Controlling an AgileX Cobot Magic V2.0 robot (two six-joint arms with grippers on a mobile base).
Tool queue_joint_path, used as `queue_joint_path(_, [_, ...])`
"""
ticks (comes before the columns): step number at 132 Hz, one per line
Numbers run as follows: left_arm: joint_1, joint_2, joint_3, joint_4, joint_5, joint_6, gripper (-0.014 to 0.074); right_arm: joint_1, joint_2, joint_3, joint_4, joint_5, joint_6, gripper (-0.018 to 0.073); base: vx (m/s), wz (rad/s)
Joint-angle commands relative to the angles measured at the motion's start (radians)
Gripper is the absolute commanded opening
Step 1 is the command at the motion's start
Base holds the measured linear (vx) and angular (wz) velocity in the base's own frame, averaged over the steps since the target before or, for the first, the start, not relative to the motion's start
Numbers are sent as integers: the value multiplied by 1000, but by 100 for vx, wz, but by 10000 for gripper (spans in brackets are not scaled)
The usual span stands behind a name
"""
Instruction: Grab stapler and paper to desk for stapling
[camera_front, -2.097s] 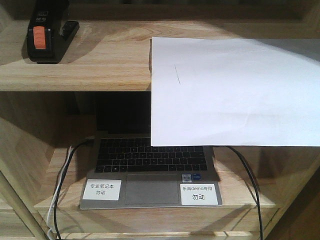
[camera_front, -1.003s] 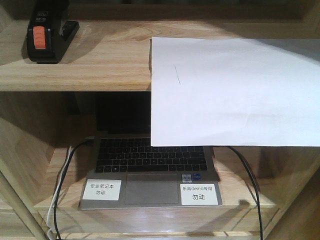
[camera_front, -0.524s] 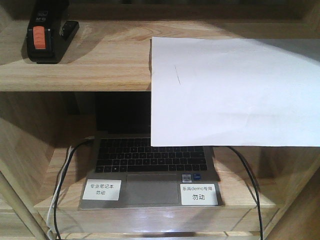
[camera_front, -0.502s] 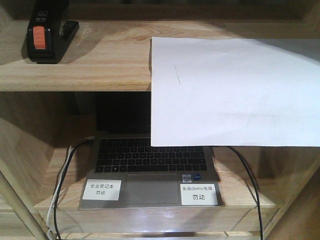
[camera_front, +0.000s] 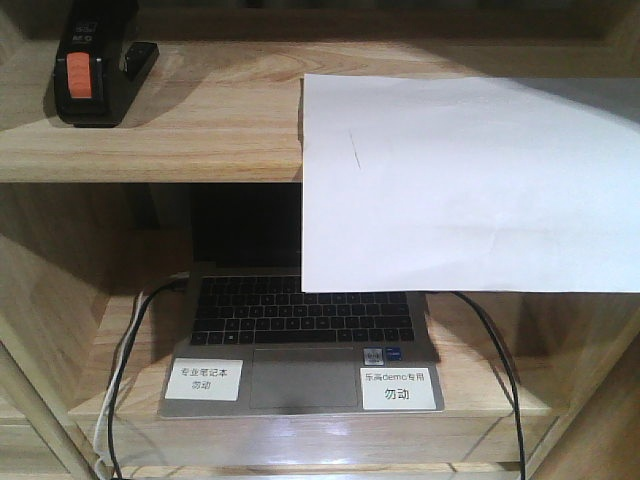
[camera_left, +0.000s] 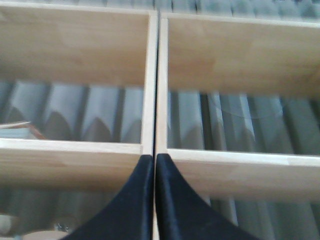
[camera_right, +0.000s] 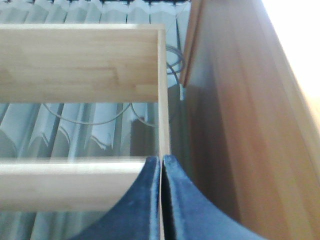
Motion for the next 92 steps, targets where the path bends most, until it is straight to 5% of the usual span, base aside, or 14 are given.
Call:
queue_joint_path(1, [1, 114, -113, -1, 124, -1, 2, -5, 119, -123, -5, 141, 0, -6, 0, 0])
queue_joint_path(56, [1, 348, -174, -2, 413, -1, 173, -5, 393, -232, -1, 562, 0, 93, 0, 0])
queue_joint_path(72, [1, 368, -174, -2, 491, -1, 300, -5, 428, -232, 13, 627, 0, 205, 0, 0])
queue_joint_path(92, [1, 369, -174, -2, 555, -1, 518, -5, 435, -232, 40, 632, -1, 450, 0, 0])
